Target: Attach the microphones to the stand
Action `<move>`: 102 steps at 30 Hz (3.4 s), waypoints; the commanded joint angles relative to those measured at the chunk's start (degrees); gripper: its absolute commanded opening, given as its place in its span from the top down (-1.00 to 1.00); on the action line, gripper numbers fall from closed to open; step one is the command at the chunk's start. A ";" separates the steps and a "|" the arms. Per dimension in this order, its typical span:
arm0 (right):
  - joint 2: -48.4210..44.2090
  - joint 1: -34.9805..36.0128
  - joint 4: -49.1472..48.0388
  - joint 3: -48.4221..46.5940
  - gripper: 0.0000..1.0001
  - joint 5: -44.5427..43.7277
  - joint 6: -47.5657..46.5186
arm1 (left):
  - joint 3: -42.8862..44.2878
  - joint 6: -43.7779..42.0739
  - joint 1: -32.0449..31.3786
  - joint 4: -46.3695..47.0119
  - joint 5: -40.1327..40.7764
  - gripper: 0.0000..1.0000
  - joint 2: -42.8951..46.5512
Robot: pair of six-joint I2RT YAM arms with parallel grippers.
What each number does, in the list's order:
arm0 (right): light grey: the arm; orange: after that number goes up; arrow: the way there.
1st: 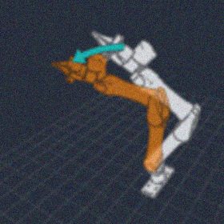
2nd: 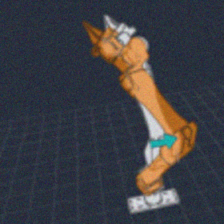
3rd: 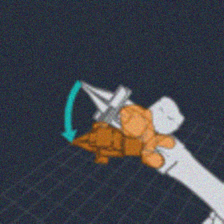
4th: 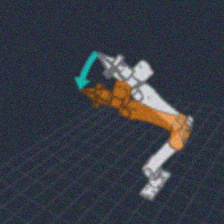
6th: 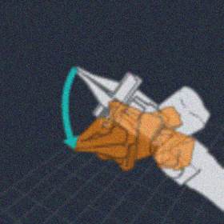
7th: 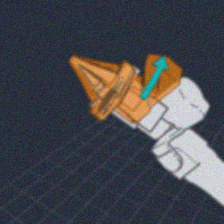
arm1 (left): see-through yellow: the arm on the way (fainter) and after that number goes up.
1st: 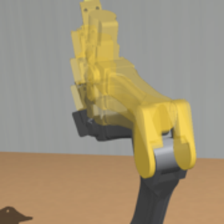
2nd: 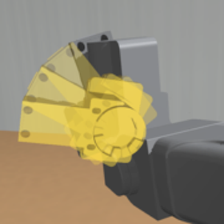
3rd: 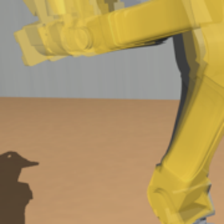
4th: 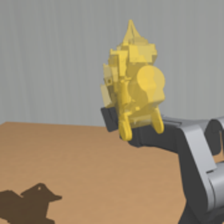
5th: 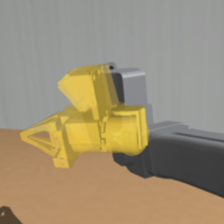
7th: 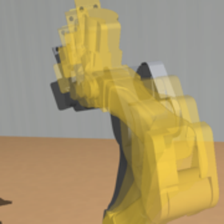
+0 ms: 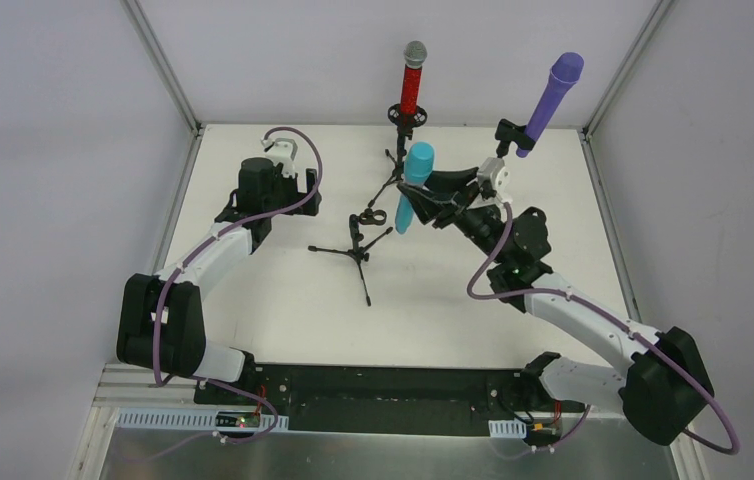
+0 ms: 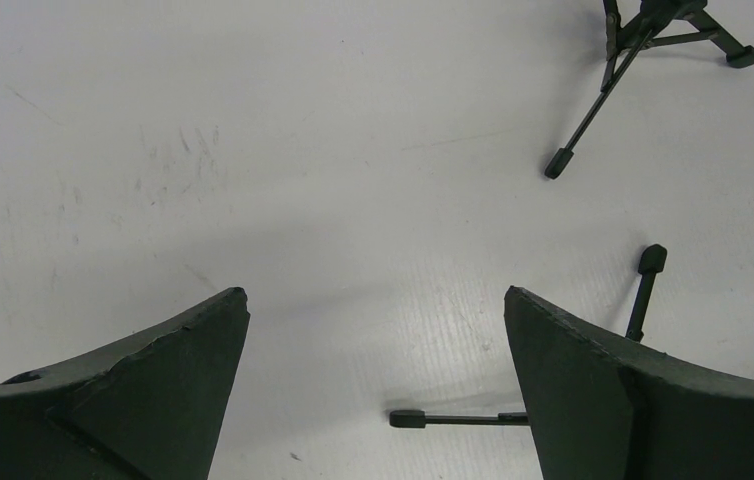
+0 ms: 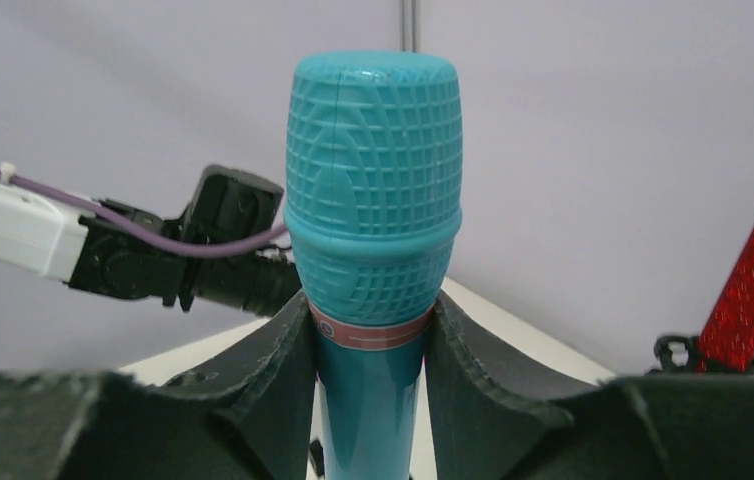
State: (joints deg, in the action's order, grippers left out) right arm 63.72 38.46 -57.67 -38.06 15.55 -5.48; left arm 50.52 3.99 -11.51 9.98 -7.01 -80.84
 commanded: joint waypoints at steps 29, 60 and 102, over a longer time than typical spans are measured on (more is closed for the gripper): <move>17.47 -0.35 -18.62 -13.36 1.00 4.10 1.08 | 1.62 -1.44 0.43 1.34 -2.60 -0.98 0.66; 19.74 -0.34 -18.97 -8.36 1.00 3.69 1.68 | 1.52 -2.65 0.39 1.28 -2.97 -0.99 0.55; 25.49 1.31 -14.58 -2.88 1.00 4.64 -2.31 | -1.50 -3.46 0.43 8.96 -9.09 -0.99 4.15</move>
State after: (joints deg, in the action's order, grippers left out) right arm 86.56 39.00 -78.11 -43.35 18.65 -5.85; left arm 50.39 1.76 -11.51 12.01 -11.90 -80.64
